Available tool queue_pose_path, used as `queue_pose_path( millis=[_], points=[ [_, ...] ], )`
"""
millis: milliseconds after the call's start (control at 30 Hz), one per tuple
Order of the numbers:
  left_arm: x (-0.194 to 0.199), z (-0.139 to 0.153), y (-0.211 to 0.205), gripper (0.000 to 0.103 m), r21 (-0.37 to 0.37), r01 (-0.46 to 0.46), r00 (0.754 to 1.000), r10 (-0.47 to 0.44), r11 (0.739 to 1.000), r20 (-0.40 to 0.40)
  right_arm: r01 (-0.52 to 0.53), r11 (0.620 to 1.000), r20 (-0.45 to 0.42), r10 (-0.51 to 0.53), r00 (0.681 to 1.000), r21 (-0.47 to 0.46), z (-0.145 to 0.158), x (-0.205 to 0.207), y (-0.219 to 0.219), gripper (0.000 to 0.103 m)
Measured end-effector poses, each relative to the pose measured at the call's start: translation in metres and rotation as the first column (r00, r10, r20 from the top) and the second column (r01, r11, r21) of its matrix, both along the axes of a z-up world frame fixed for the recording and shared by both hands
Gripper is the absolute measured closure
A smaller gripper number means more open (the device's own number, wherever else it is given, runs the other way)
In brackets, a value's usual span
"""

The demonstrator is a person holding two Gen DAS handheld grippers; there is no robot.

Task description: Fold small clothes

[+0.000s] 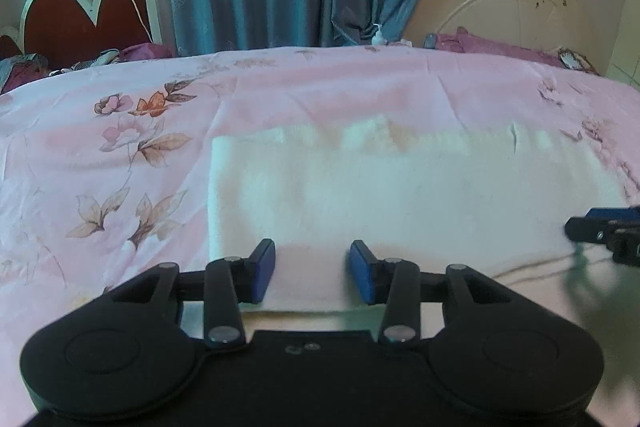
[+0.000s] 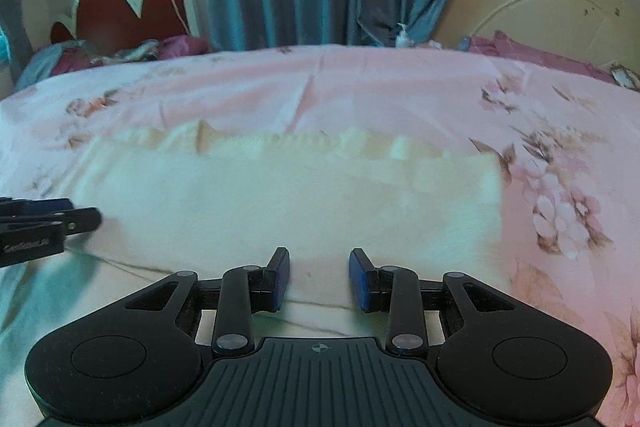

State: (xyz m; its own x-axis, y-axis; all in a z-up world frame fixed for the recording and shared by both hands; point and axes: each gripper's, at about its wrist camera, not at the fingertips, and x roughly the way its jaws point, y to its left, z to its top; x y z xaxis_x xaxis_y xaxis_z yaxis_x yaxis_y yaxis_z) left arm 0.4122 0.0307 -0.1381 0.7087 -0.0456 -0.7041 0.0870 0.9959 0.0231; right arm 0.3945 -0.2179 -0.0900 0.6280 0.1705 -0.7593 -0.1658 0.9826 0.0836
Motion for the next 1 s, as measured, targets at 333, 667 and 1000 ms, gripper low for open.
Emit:
queue_pose_path(
  millis=[333,667,1000],
  points=[
    [0.002,-0.001,0.002,0.061,-0.012,-0.010,1.000,0.009,1.000,-0.012,0.101,0.992,0.020,-0.100,0.995,-0.071,-0.010,-0.005,-0.030,0.070],
    [0.003,0.000,-0.005,0.061,0.026,-0.012,1.000,0.013,1.000,-0.018,0.069,0.993,-0.002,-0.070,0.998,-0.092,-0.009,0.001,-0.030,0.070],
    [0.011,0.005,-0.019,0.058,0.092,-0.056,0.996,0.062,0.994,-0.068,-0.021,0.994,-0.068,0.014,0.998,-0.110,-0.005,0.012,-0.031,0.069]
  ],
)
